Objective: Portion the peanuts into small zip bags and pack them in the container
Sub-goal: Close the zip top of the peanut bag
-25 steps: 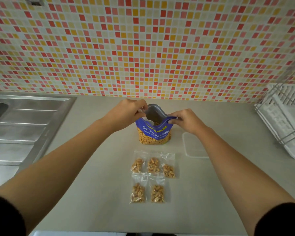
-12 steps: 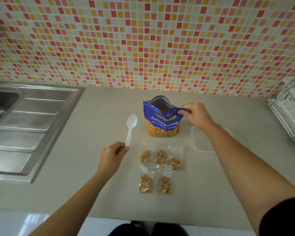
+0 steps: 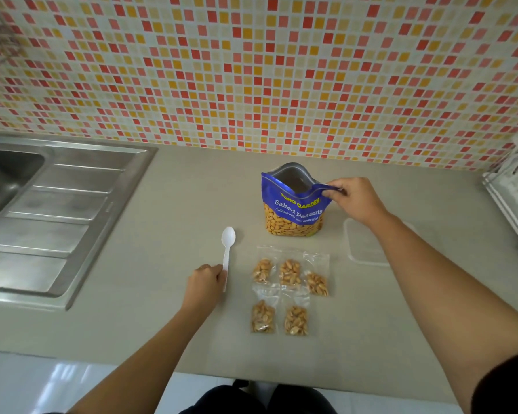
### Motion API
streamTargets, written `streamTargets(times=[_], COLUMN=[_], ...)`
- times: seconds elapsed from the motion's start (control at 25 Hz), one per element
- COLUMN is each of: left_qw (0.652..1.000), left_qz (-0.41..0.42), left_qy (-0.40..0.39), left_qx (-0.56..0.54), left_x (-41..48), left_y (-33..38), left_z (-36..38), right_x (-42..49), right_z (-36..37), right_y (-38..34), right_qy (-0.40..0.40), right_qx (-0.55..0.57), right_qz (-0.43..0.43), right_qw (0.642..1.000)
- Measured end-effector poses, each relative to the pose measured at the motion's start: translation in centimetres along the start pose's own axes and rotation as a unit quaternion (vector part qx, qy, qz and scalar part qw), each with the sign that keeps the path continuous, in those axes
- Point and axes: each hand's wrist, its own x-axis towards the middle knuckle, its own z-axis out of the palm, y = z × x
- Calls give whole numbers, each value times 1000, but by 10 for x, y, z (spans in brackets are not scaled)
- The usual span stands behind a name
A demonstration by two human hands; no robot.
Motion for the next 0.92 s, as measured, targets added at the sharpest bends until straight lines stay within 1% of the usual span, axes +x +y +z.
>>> streamTargets(times=[0.08, 0.12, 0.16, 0.2, 0.24, 0.32, 0.36, 0.4, 0.44, 0.56, 0.68, 0.8, 0.92], left_qw=[998, 994, 988, 982, 981, 986, 981, 973, 964, 947, 934, 924, 919], left_qz=[40, 66, 88, 112, 125, 142, 172, 208, 242, 308, 344, 373, 387], left_qy=[48, 86, 127, 150, 138, 23, -34, -74, -96, -91, -77, -74, -66], left_qx=[19, 14, -1, -23, -51, -86, -80, -66, -50, 3, 50, 49, 45], left_x=[3, 9, 18, 32, 48, 81, 94, 104, 111, 129, 140, 145, 148], left_y=[8, 13, 24, 39, 58, 98, 116, 130, 140, 150, 145, 134, 131], left_z=[-11, -18, -29, -45, -62, -95, -104, -110, -112, -116, -124, -124, -124], right_x=[0, 1, 1, 2, 2, 1, 0, -1, -1, 3, 7, 6, 7], right_z=[-2, -3, -4, -5, -6, -7, -7, -6, -6, -8, -12, -15, -10], right_y=[-1, -1, -2, -2, -3, -3, -3, -3, -4, -3, 5, 10, 13], right_qy=[-10, -16, -22, -27, -32, -38, -38, -37, -35, -43, -33, -18, -5], right_qx=[-11, -17, -22, -27, -30, -29, -25, -20, -12, 5, -13, 5, 52], right_qz=[-8, -10, -11, -10, -8, 2, 3, 0, -6, -17, -6, 21, 53], right_qw=[1000, 1000, 999, 999, 999, 999, 999, 999, 999, 999, 999, 1000, 997])
